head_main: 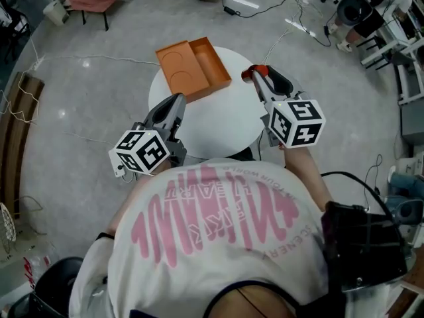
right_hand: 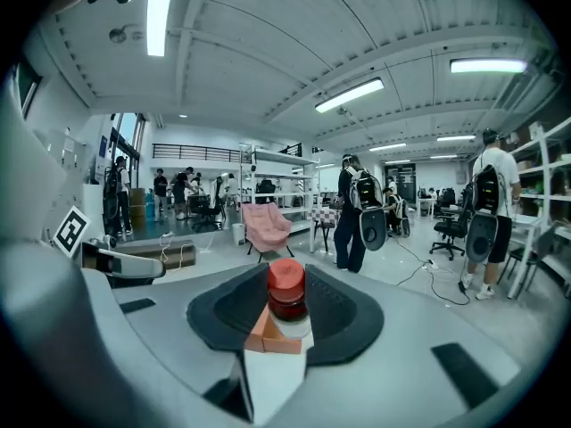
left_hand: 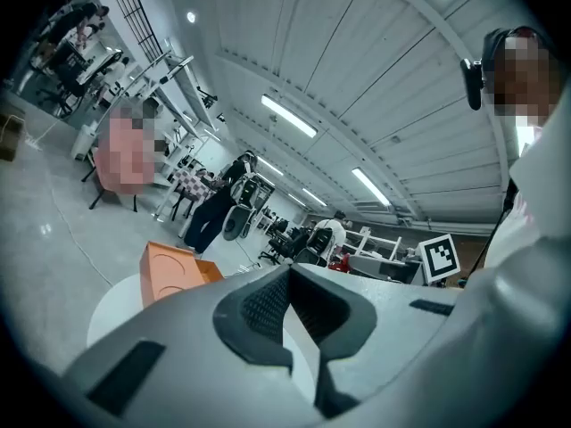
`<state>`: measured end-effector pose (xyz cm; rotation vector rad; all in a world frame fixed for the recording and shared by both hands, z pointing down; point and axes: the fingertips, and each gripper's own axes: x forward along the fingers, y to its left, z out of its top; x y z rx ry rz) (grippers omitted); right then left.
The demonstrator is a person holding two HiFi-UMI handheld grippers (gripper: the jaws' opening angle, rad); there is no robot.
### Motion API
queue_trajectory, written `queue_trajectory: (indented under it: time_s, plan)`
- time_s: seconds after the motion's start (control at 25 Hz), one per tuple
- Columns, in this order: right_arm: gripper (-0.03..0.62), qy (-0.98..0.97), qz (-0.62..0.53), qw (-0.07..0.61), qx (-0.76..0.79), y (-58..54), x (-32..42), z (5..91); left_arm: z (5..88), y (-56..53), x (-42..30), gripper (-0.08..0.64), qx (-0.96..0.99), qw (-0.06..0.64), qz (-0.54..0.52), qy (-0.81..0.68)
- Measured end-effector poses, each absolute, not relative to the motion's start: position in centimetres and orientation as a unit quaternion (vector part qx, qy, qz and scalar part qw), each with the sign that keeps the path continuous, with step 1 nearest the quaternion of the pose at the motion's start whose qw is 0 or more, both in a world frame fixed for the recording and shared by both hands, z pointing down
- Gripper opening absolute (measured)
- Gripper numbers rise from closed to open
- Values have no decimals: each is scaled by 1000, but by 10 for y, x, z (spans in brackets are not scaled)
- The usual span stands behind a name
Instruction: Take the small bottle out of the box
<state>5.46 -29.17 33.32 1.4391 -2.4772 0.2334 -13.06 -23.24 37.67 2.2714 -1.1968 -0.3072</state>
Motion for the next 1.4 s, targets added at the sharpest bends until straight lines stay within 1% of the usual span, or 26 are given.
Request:
queue_trajectory:
  time_s: [0.4,0.72,1.12,1.4]
  plan:
    - [126,-829,98,137,533,-265,102,334,379,-226,-84,8,865,292,-94,-397]
    - [126,-813,115,136,554,-249,122,341,382,-217,-75,8,869,301,-81,-385]
    - [126,-813,125,133,552,-241,136,347,377,-213,-74,8,868,281,-67,-403]
    - [127,-827,126,135,531,-247,144,348,376,-215,-68,8,855,284,-71,-428]
